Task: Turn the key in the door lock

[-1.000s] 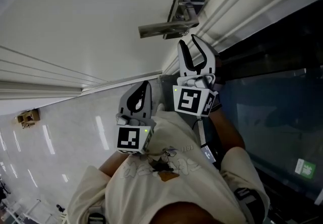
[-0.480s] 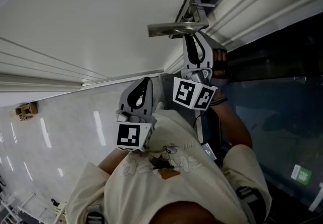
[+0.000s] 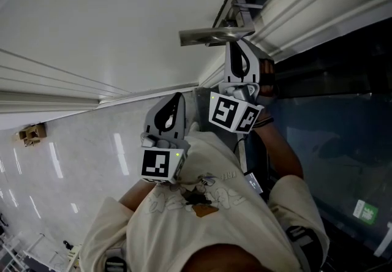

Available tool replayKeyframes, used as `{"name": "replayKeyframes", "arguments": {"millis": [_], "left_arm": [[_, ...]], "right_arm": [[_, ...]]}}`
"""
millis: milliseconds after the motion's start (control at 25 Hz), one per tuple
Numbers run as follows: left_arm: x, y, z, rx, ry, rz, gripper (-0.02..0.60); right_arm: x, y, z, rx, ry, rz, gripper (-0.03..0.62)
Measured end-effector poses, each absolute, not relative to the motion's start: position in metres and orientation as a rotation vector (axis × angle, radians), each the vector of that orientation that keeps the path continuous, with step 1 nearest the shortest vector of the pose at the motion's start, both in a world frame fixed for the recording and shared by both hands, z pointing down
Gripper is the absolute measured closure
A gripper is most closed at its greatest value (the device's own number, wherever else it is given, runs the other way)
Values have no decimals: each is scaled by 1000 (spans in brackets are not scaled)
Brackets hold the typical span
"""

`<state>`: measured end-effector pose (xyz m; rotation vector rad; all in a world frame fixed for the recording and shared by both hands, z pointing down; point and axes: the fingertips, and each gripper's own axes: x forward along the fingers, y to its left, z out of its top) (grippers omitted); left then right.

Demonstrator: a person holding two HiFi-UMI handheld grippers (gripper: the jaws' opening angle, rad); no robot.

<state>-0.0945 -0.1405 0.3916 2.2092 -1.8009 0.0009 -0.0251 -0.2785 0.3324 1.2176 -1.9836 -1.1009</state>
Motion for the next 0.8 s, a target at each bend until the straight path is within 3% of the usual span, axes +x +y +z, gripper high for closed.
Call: {"name": "replayKeyframes", "arguments": {"millis": [800], "left_arm": [[-86,-137,391,2265,-1764,36,575]], "right_arm": [[-19,-282,327,1512,-2441,-463,577]]}}
